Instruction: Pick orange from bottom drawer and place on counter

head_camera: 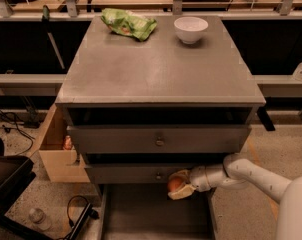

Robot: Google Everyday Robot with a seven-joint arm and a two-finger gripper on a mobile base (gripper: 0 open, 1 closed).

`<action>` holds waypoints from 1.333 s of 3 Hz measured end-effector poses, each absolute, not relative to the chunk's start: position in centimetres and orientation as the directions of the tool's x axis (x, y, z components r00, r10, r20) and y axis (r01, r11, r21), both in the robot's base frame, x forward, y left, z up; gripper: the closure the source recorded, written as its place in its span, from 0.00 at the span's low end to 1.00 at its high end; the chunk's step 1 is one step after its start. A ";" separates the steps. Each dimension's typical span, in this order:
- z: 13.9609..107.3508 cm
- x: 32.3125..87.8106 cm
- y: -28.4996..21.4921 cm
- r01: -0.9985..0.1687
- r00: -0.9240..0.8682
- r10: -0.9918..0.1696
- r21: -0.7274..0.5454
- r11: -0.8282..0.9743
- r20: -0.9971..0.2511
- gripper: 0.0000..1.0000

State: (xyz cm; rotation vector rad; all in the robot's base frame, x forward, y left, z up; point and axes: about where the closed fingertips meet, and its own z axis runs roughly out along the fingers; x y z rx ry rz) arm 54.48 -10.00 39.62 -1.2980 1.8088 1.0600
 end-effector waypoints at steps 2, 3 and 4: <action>42.2 52.7 -11.5 -0.946 -0.314 -0.420 0.243 0.215 -0.851 1.00; 48.7 50.4 -15.3 -0.911 -0.377 -0.391 0.259 0.320 -0.840 1.00; 54.5 50.3 -18.9 -0.860 -0.426 -0.340 0.259 0.440 -0.838 1.00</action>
Offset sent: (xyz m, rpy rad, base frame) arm -0.0657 -0.0656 0.1021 -0.0650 0.0445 -0.1473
